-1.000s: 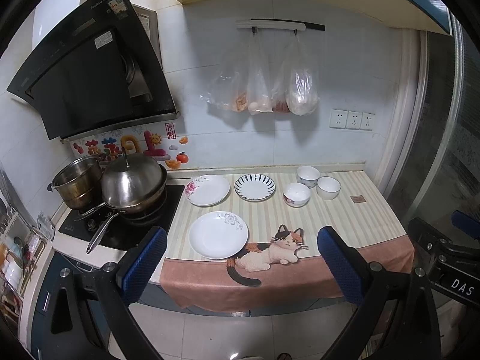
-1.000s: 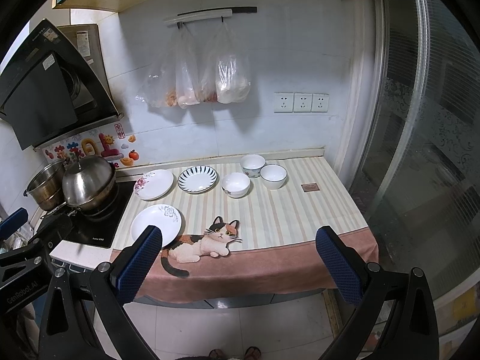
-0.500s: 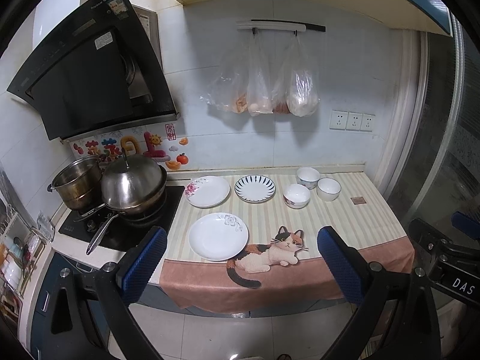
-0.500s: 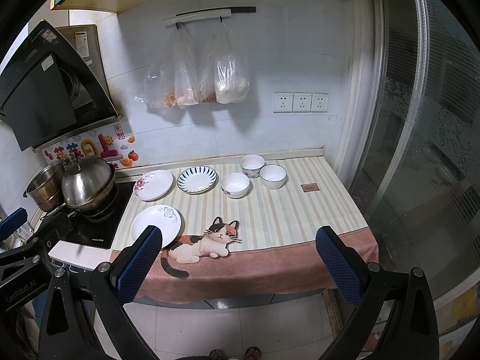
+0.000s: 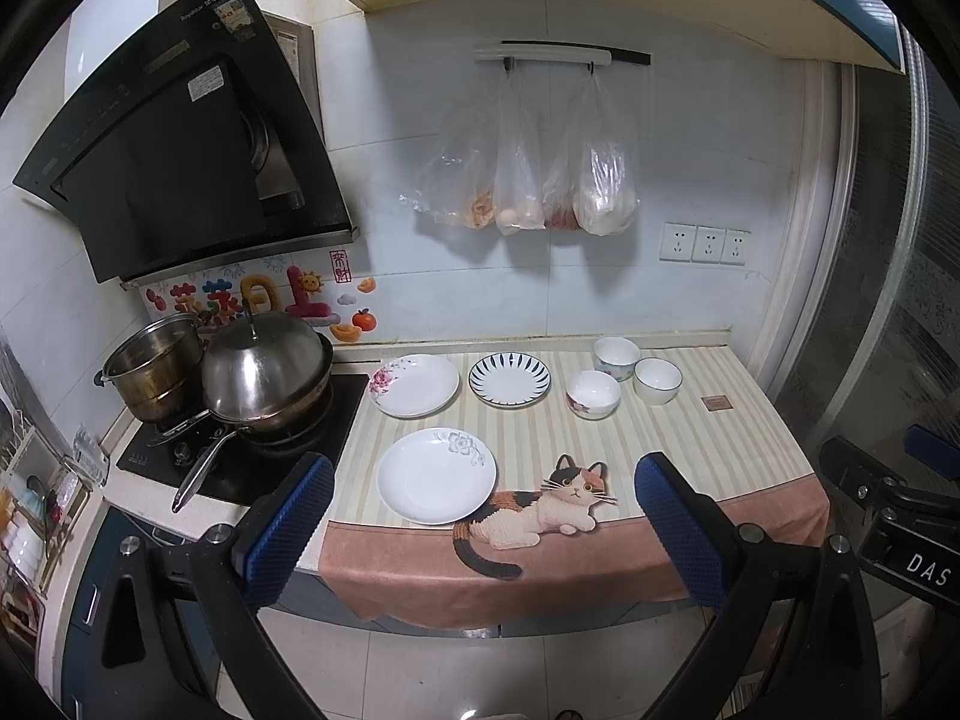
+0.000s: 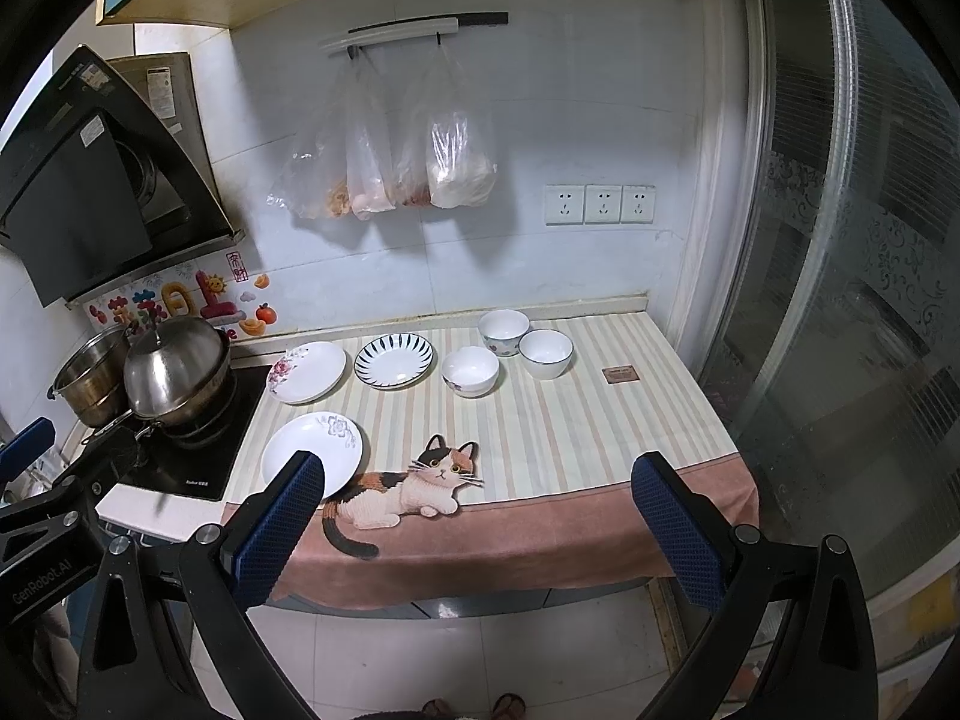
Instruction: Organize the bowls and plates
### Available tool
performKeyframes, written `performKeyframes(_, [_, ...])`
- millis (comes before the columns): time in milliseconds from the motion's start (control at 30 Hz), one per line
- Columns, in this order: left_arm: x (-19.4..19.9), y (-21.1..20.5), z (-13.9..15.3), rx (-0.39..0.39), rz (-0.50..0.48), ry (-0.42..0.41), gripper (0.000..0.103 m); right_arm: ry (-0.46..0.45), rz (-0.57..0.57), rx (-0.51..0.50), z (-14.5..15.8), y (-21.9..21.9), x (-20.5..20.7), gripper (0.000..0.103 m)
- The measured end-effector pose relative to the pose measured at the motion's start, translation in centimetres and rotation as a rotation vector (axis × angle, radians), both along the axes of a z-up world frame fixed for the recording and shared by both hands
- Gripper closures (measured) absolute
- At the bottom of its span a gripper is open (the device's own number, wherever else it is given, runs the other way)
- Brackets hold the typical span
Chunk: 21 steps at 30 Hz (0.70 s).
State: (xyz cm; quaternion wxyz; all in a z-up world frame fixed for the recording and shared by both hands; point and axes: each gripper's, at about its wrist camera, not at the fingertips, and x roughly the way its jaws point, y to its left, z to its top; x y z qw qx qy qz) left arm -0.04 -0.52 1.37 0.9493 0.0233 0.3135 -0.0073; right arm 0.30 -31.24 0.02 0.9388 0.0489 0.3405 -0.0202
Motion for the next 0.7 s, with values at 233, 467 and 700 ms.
performKeyframes(233, [-0.15,0.06,-0.1,0.0,-0.001,-0.002,0.0,-0.003,-0.002,0.0,-0.12,-0.08,0.17,0.0])
performKeyframes(467, [-0.16,0.08,-0.11,0.001,0.0,-0.003,0.0,-0.003,0.0,0.003,-0.03,-0.15,0.2,0.0])
performKeyframes(700, [0.11,0.03,-0.03,-0.001,0.0,-0.003,0.0,-0.002,0.002,0.005,0.09,-0.04,0.45,0.0])
